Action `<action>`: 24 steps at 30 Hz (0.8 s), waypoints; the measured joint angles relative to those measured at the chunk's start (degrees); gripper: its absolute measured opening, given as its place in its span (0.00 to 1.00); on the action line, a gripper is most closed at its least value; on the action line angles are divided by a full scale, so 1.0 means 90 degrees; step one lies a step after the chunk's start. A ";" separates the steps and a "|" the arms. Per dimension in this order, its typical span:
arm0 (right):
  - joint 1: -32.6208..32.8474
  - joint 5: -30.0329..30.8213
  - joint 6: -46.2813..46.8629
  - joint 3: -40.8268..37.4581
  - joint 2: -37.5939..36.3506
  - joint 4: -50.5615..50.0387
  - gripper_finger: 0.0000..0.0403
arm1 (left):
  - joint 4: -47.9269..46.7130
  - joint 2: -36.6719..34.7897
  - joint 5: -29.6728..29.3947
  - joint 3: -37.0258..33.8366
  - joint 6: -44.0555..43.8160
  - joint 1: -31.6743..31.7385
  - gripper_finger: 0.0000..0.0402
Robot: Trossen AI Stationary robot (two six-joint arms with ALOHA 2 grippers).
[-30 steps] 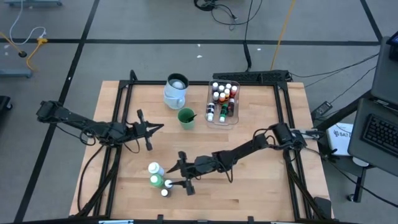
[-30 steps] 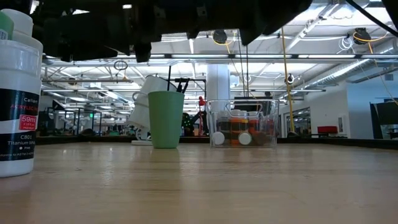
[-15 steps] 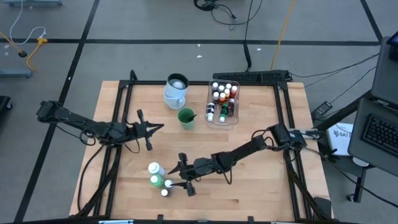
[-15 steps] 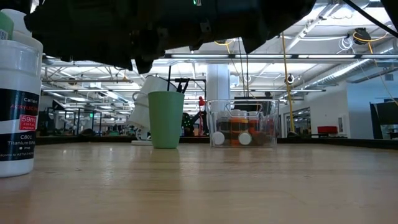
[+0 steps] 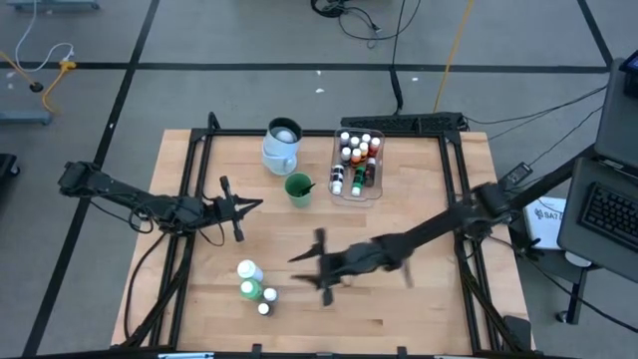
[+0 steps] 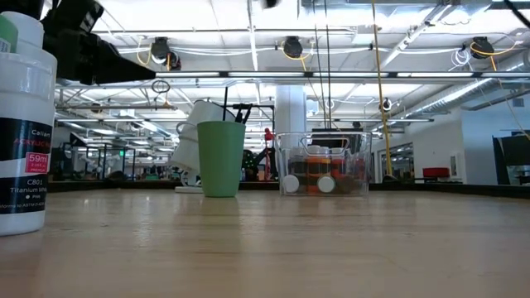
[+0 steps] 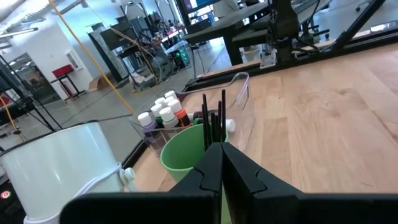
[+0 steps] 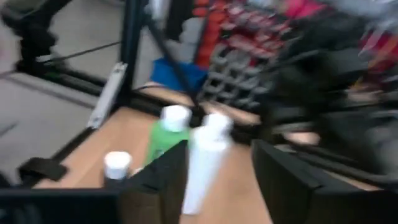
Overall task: Pick & Place Paint Supplies
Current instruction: Put the black paint bottle into the transparent bin
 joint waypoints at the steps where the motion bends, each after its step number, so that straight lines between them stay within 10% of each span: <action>1: 0.0062 0.0183 -0.0103 -0.0348 -0.0350 0.0238 0.36 | -0.0002 0.0000 0.0000 0.0000 0.0002 0.0000 0.01; 10: 0.0274 0.0575 -0.0172 -0.3710 -0.3028 0.1892 0.03 | 0.0102 0.0000 0.0000 0.0000 -0.0018 0.0001 0.01; 24: 0.0217 0.1678 -0.0150 -0.6761 -0.6018 0.2858 0.01 | 0.0077 0.0000 0.0000 0.0000 -0.0041 0.0001 0.01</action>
